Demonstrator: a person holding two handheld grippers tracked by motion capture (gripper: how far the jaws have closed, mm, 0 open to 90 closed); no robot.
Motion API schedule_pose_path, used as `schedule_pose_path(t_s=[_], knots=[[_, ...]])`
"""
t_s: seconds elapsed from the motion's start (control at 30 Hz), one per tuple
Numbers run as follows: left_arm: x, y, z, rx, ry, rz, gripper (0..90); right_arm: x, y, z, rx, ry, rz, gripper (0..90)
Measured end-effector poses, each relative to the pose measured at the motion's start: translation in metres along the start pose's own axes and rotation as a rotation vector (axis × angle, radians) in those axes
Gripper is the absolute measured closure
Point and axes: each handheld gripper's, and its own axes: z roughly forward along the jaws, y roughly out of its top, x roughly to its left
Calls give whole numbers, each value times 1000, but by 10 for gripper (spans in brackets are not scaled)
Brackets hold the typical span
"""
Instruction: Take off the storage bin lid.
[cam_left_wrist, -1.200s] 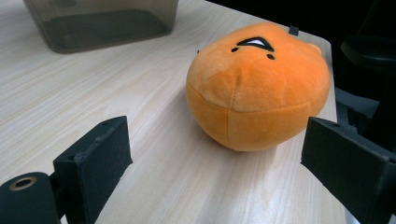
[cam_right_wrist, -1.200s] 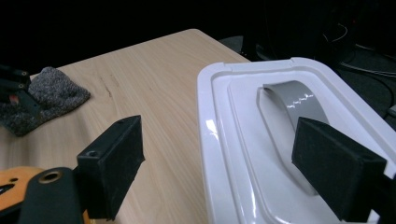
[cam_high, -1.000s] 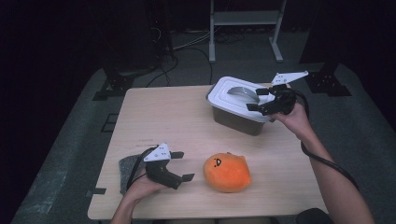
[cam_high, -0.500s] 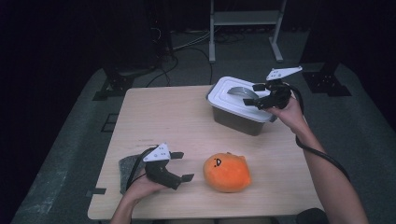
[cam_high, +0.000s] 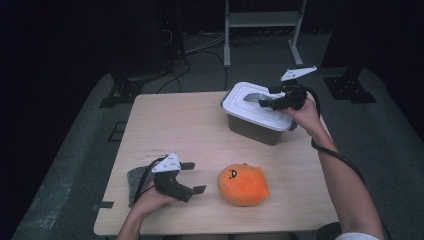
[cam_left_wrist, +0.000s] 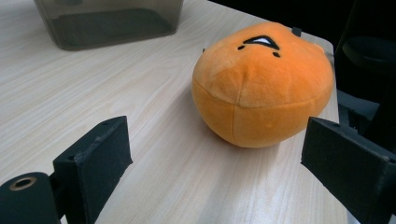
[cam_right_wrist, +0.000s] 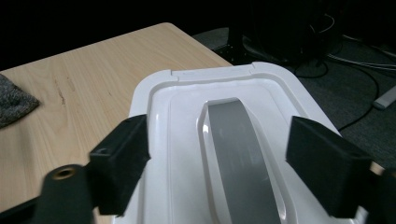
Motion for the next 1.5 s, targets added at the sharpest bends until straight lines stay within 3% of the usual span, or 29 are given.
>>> schedule_pose_path(t_s=[0.37, 0.77, 1.03, 1.5], knots=[[0, 1, -1, -13, -8, -7, 75, -5, 0, 12, 19, -18, -11, 342], [3, -2, 0, 5, -4, -16, 75, -7, -5, 19, 36, -28, -24, 598], [3, -3, -1, 4, -6, -17, 75, -5, -4, 18, 37, 18, -50, 654], [3, -3, -4, 2, 1, -18, 75, 3, -4, 18, 37, 77, -70, 656]])
